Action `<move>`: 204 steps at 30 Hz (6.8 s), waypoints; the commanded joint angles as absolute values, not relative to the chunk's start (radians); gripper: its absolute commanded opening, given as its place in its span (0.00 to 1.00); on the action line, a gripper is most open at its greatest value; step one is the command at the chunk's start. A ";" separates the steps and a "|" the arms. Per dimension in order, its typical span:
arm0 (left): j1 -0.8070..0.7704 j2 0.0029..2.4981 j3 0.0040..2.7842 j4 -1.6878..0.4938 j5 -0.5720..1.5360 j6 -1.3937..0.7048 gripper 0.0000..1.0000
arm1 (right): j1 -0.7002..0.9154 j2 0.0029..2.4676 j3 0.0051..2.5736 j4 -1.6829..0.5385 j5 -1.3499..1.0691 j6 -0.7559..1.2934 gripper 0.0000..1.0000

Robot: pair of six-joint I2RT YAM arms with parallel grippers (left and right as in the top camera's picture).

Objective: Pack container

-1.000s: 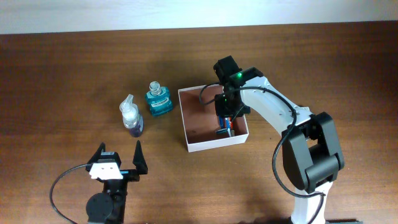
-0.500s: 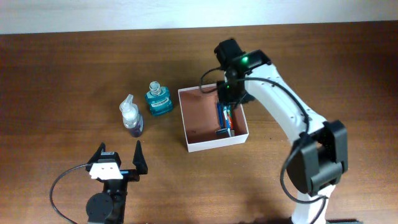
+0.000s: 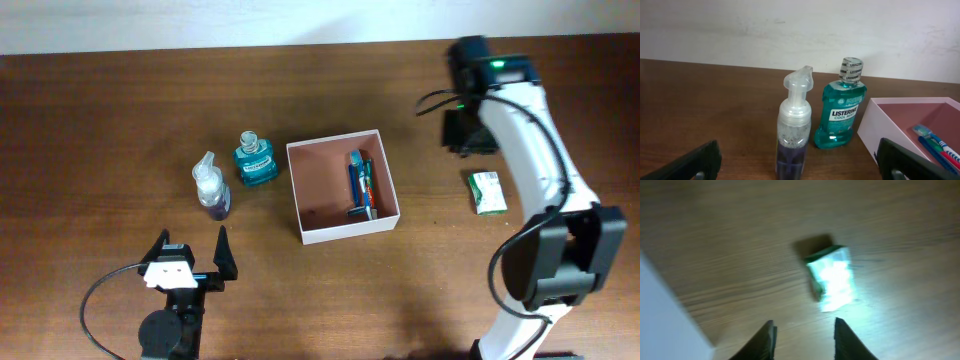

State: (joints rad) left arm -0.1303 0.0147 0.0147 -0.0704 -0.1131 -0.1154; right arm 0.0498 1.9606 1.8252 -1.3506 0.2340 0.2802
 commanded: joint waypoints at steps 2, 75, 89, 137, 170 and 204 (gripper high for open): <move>-0.125 0.006 0.009 -0.069 -0.128 -0.099 0.99 | -0.053 1.944 1.838 -1.350 0.255 0.232 0.43; -0.125 0.006 0.009 -0.068 -0.128 -0.099 0.99 | -0.179 1.986 1.322 -0.761 0.027 -0.160 0.61; -0.125 0.006 0.009 -0.069 -0.128 -0.099 0.99 | -0.186 2.001 1.322 -0.743 0.027 -0.149 0.60; -0.125 0.006 0.009 -0.069 -0.128 -0.099 0.99 | -0.212 2.017 1.322 -0.749 -0.004 -0.062 0.25; -0.125 0.006 0.009 -0.068 -0.128 -0.099 0.99 | -0.210 2.015 1.537 -0.932 -0.071 -0.062 0.20; -0.125 0.006 0.009 -0.069 -0.128 -0.099 1.00 | -0.266 2.015 1.537 -0.996 0.038 -0.025 0.04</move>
State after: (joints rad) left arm -0.1303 0.0147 0.0147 -0.0704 -0.1131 -0.1154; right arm -0.2501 2.0048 1.5276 -0.9882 0.0181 -0.0326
